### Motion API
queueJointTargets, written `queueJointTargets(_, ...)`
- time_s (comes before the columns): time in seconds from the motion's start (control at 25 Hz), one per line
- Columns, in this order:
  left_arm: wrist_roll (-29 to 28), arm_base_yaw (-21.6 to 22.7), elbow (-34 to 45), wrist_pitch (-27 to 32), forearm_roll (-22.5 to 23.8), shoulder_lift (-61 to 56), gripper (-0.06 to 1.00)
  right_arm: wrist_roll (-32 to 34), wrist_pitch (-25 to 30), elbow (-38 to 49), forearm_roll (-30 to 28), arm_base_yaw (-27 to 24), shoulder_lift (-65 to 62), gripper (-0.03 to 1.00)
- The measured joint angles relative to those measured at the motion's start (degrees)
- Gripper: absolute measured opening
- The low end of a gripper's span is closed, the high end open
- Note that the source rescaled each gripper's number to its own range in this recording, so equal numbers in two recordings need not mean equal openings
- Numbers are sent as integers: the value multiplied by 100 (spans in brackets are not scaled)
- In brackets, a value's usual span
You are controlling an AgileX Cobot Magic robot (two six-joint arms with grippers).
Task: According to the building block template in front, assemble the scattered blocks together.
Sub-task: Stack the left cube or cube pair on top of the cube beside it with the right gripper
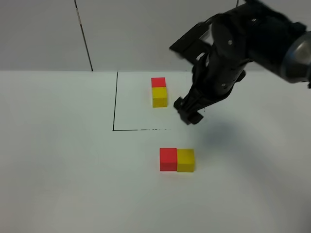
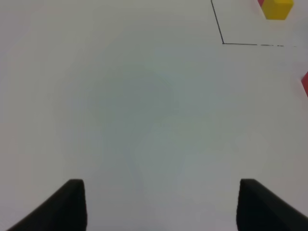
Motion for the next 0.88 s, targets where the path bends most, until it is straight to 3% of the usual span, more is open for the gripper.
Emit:
queueJointTargets(0.16, 0, 0, 0, 0, 0, 0, 47, 1169, -396, 450, -183, -222, -766, 99)
queueJointTargets(0.44, 0, 0, 0, 0, 0, 0, 47, 2944, -2057, 2510, -516, -402, -2485, 99)
queueJointTargets(0.64, 0, 0, 0, 0, 0, 0, 47, 3200, -2900, 3612, -539, -402, -3261, 99)
queueJointTargets(0.88, 0, 0, 0, 0, 0, 0, 47, 2760, -3218, 3750, -574, -397, -3276, 98)
